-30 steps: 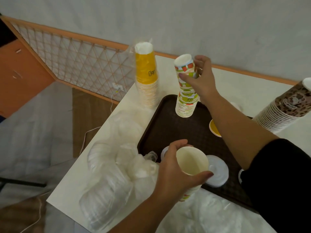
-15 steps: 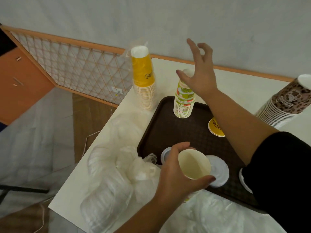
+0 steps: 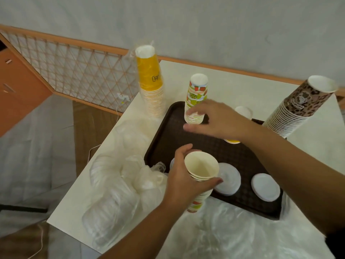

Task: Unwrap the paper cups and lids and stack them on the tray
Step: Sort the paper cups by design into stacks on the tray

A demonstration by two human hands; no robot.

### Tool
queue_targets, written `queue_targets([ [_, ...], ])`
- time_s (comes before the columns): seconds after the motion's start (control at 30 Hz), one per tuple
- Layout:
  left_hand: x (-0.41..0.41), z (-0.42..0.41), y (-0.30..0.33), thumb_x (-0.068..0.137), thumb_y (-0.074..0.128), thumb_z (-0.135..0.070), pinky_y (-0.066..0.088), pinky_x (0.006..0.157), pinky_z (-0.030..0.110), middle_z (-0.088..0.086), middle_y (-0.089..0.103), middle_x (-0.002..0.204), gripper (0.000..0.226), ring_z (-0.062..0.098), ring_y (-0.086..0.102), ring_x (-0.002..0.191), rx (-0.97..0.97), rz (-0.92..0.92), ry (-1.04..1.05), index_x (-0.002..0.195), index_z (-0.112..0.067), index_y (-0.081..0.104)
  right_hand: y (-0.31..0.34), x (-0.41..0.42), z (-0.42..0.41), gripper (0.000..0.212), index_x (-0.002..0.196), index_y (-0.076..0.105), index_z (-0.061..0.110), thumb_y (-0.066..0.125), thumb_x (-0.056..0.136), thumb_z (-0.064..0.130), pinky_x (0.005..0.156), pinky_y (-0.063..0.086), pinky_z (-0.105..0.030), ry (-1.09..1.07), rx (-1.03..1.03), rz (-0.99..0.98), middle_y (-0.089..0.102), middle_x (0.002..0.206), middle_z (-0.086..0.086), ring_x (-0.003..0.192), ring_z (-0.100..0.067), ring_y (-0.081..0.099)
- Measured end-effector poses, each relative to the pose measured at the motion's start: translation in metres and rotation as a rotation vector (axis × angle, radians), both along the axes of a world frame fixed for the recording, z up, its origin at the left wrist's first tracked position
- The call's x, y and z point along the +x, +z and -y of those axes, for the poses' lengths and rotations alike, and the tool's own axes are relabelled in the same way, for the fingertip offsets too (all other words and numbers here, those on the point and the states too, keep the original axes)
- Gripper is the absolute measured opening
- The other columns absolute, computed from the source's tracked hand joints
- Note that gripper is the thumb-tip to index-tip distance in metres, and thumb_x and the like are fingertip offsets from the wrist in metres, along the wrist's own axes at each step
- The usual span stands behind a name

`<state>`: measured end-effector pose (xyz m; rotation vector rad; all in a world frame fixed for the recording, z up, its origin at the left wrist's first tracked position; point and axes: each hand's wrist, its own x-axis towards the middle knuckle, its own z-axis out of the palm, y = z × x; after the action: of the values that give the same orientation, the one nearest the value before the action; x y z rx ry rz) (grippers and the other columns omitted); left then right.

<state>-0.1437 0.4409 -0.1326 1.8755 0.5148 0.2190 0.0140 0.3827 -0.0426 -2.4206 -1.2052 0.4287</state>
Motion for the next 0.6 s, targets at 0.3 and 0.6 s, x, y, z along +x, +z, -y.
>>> queue_targets([
  [0.3, 0.002, 0.006, -0.005, 0.051, 0.091, -0.029, 0.049, 0.09, 0.021, -0.011, 0.049, 0.122, 0.103, 0.007, 0.051, 0.11, 0.035, -0.013, 0.016, 0.136, -0.028, 0.033, -0.029, -0.045, 0.043, 0.067, 0.125, 0.047, 0.031, 0.068, 0.07, 0.062, 0.089, 0.049, -0.034, 0.184, -0.23, -0.084, 0.054, 0.114, 0.008, 0.103, -0.01, 0.051],
  [0.6, -0.001, 0.007, 0.002, 0.056, 0.089, -0.027, 0.049, 0.067, 0.006, -0.018, 0.06, 0.101, 0.075, -0.009, 0.06, 0.089, -0.061, -0.021, 0.049, 0.115, -0.035, 0.043, 0.01, -0.012, 0.066, 0.071, 0.129, 0.043, 0.035, 0.08, 0.069, 0.033, 0.079, 0.047, -0.013, 0.217, 0.0, -0.204, 0.05, 0.117, 0.017, 0.105, -0.001, 0.052],
])
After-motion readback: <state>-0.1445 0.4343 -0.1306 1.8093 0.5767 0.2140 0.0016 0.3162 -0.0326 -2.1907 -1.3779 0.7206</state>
